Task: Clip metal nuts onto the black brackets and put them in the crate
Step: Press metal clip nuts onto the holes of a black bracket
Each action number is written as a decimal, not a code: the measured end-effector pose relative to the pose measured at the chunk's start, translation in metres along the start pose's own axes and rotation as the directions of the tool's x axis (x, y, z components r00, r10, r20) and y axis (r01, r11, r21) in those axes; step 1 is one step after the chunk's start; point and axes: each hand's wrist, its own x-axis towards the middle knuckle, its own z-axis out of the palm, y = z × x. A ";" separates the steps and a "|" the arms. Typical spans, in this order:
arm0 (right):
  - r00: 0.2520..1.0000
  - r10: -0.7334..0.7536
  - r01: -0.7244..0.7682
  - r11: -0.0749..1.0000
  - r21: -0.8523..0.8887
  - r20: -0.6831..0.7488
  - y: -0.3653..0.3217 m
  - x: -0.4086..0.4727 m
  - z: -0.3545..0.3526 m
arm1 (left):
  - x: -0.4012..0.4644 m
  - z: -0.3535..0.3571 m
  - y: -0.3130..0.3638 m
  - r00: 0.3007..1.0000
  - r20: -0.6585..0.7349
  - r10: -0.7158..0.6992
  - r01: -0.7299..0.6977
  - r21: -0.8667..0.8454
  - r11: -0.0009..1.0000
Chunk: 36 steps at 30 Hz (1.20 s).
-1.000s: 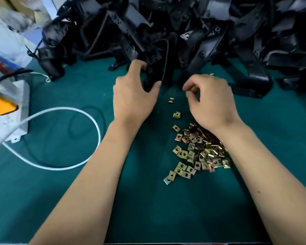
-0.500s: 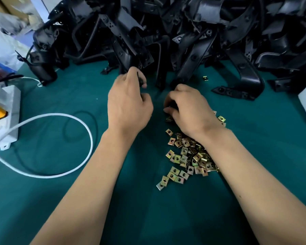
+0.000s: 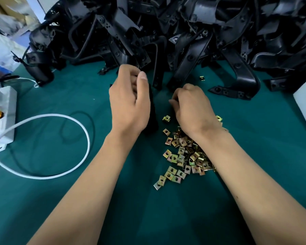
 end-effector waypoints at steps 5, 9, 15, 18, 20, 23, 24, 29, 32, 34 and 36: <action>0.989 0.038 0.015 0.935 0.353 -0.143 0.003 -0.004 -0.009 | 0.008 -0.015 -0.005 0.994 0.100 0.050 -0.048 -0.023 0.999; 0.990 0.136 -0.114 0.551 0.827 0.046 0.004 -0.004 -0.017 | 0.018 -0.034 -0.014 0.888 0.459 0.030 -0.079 0.088 0.993; 0.975 0.135 -0.213 0.328 0.920 0.177 0.012 -0.003 -0.019 | 0.018 -0.042 -0.008 0.675 0.732 -0.094 -0.072 0.193 0.979; 0.987 0.153 -0.113 0.451 0.885 0.048 0.012 -0.001 -0.018 | 0.022 -0.052 -0.009 0.631 0.772 -0.071 0.013 0.081 0.997; 0.989 0.148 -0.072 0.485 0.872 0.000 0.012 -0.001 -0.017 | 0.024 -0.055 -0.011 0.636 0.768 -0.076 0.053 0.055 0.997; 0.990 0.142 -0.065 0.488 0.871 -0.006 0.012 -0.001 -0.016 | 0.027 -0.059 -0.016 0.589 0.800 -0.116 0.055 0.103 0.993; 0.990 0.139 -0.065 0.488 0.870 -0.004 0.012 -0.001 -0.016 | 0.028 -0.061 -0.019 0.578 0.808 -0.116 0.041 0.113 0.993; 0.992 0.128 -0.062 0.471 0.880 0.001 0.012 -0.001 -0.016 | 0.024 -0.051 -0.023 0.632 0.772 -0.072 -0.102 0.174 0.979; 0.990 0.141 -0.075 0.465 0.882 0.010 0.011 -0.001 -0.015 | 0.023 -0.043 -0.020 0.761 0.645 0.067 -0.180 0.111 0.977; 0.988 0.153 -0.085 0.457 0.885 0.016 0.009 -0.002 -0.016 | 0.024 -0.040 -0.014 0.850 0.498 0.173 -0.211 0.020 0.977; 0.986 0.166 -0.086 0.422 0.902 0.016 0.008 -0.003 -0.017 | 0.029 -0.043 -0.006 0.954 0.289 0.085 -0.004 -0.268 0.963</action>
